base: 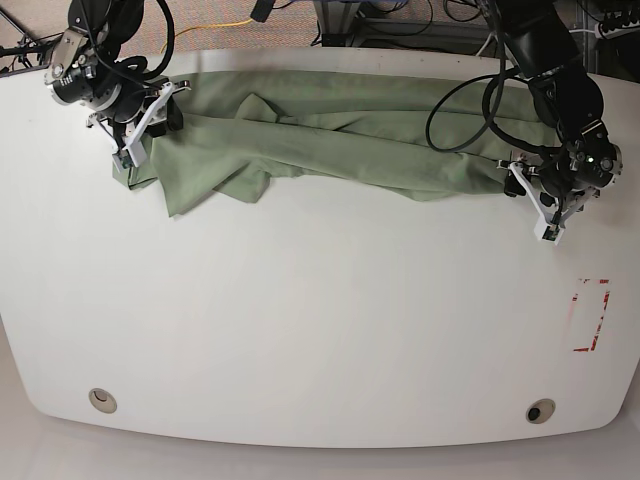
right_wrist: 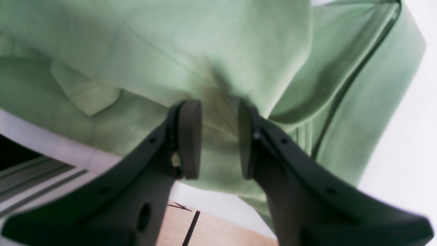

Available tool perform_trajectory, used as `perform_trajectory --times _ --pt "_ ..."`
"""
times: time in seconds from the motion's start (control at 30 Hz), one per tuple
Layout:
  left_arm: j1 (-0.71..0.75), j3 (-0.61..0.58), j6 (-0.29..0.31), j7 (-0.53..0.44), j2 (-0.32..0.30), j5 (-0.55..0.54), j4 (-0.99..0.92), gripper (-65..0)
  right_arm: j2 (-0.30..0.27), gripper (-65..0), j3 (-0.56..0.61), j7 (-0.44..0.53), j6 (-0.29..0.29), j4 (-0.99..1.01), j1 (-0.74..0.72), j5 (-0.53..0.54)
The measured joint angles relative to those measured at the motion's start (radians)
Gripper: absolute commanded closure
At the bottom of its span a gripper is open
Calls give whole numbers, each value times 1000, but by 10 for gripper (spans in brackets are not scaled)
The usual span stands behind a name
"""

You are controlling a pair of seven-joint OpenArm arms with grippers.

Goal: Fold the T-shirt properly
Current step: 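Release the left gripper and regrasp the folded shirt's corner further out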

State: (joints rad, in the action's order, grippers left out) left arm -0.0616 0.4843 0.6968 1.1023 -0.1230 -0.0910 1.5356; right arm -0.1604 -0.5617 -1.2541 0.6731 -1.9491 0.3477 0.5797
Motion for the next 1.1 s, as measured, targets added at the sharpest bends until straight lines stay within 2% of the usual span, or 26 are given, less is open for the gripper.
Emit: perform_trajectory --times 0.17,0.2,0.27,0.33,0.4,0.57,0.83,1.0,1.1 --pt "2 -35 0 -9 2 -7 -29 -376 3 -171 0 1 8 0 0 0" --pt "8 -35 0 -10 2 -6 -27 -357 3 -171 0 0 8 0 0 1" --pt "16 -34 0 -12 1 -10 -19 -263 1 -171 -2 0 8 0 0 -1" --pt "18 -34 0 -11 0 -10 -16 -103 0 -171 -2 0 8 0 0 0" --pt "16 -34 0 -11 0 -3 -17 -24 3 -171 -2 0 8 0 0 0" --pt "18 -34 0 -10 1 0 -4 -39 2 -171 -8 0 8 0 0 0" --pt "85 -36 0 0 1 1 255 -42 2 -171 -3 0 8 0 0 -2" --pt "131 -95 1 -21 -14 -14 340 -42 2 -171 -2 1 8 0 0 1" --pt "181 -119 4 0 -36 -5 366 -46 2 -171 -2 0 8 0 0 0"
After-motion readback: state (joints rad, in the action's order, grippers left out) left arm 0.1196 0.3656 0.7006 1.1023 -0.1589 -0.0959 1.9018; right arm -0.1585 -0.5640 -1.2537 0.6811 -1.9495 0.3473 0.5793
